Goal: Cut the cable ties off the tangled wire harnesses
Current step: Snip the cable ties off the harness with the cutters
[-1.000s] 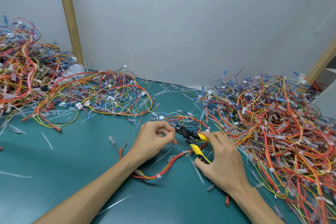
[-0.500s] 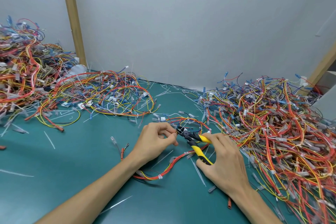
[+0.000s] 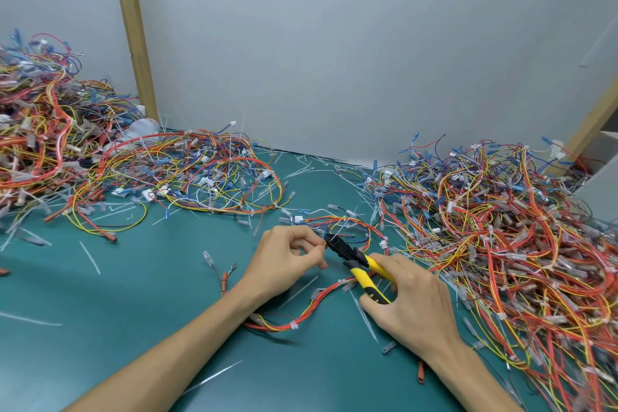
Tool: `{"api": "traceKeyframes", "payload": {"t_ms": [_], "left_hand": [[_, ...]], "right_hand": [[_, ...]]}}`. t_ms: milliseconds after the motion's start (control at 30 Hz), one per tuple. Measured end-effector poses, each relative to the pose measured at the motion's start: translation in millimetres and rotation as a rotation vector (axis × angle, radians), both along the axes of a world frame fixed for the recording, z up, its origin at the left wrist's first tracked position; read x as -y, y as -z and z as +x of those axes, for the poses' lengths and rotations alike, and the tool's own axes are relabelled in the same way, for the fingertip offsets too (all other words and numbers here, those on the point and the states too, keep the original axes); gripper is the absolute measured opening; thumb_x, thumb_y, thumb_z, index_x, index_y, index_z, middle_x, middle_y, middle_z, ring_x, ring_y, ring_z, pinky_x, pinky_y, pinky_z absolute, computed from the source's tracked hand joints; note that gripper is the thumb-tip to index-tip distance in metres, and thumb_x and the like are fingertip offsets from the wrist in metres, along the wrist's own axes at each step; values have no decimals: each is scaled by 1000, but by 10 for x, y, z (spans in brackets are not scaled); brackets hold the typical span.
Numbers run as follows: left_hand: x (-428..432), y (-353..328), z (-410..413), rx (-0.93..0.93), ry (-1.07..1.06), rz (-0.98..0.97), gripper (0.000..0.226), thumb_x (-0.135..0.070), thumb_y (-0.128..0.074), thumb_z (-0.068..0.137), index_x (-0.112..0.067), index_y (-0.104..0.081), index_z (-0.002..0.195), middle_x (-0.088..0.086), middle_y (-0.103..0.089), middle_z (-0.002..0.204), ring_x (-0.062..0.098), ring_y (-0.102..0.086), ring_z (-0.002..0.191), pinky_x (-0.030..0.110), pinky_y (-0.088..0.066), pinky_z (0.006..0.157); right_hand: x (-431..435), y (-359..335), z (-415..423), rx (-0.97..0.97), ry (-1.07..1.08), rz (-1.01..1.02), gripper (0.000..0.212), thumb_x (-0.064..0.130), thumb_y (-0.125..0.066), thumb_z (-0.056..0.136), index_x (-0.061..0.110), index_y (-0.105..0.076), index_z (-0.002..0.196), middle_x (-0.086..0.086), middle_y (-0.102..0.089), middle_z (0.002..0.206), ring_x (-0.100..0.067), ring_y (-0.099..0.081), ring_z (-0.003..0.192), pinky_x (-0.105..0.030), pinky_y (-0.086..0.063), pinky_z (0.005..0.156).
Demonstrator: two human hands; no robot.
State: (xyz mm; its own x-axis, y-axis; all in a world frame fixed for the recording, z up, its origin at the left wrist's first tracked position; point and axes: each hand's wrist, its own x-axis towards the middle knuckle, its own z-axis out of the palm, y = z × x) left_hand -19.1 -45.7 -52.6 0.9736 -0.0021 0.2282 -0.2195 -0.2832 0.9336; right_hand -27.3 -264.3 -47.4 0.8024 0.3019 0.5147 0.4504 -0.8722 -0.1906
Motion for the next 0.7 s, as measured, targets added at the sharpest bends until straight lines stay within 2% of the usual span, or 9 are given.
{"api": "traceKeyframes", "payload": {"t_ms": [133, 233, 333, 467, 533, 633, 700], "left_hand": [[6, -12, -11, -7, 7, -19, 10, -11, -65, 87, -15, -68, 78, -2, -74, 67, 16, -39, 53, 18, -33, 48], [15, -36, -13, -13, 13, -95, 8, -11, -65, 90, -14, -70, 85, 1, -75, 70, 4, -52, 50, 11, -38, 49], [-7, -68, -14, -57, 71, -183, 11, -14, -61, 95, -9, -70, 94, 2, -75, 76, 7, -43, 40, 14, -36, 42], [-28, -116, -45, -105, 182, -228, 15, -18, -58, 97, -9, -70, 98, 3, -76, 84, 11, -50, 44, 15, -33, 43], [-19, -132, -61, -126, 221, -258, 15, -18, -59, 96, -8, -68, 101, 6, -76, 88, 12, -51, 46, 17, -34, 45], [-17, -141, -76, -152, 239, -300, 11, -14, -61, 93, -5, -64, 100, 9, -76, 90, 13, -53, 47, 19, -36, 47], [-12, -147, -80, -147, 246, -313, 8, -10, -61, 93, -4, -62, 97, 11, -76, 89, 14, -53, 46, 18, -42, 50]], "right_hand": [[-3, -15, -35, -62, -17, 53, 42, 49, -66, 63, 38, -68, 104, 27, -55, 79, 6, -44, 63, -4, -29, 59], [-13, -36, -33, -69, -47, 90, 34, 56, -63, 73, 42, -65, 104, 25, -61, 74, 1, -52, 59, -15, -41, 55], [34, -57, -2, -94, -96, 140, 31, 63, -61, 78, 39, -65, 97, 17, -57, 60, -4, -52, 55, -21, -45, 52], [132, -124, 55, -271, -248, 239, 38, 61, -56, 85, 26, -68, 92, 0, -52, 61, -10, -42, 51, -33, -41, 54], [139, -167, 45, -387, -298, 279, 42, 60, -53, 87, 20, -68, 83, -1, -55, 57, -8, -48, 46, -30, -41, 49], [118, -202, 10, -583, -347, 383, 51, 56, -51, 90, 12, -67, 70, 1, -65, 54, -7, -57, 41, -15, -39, 44], [116, -218, 10, -651, -354, 415, 55, 59, -50, 89, 11, -68, 69, -3, -66, 55, -10, -60, 43, -17, -42, 45]]}}
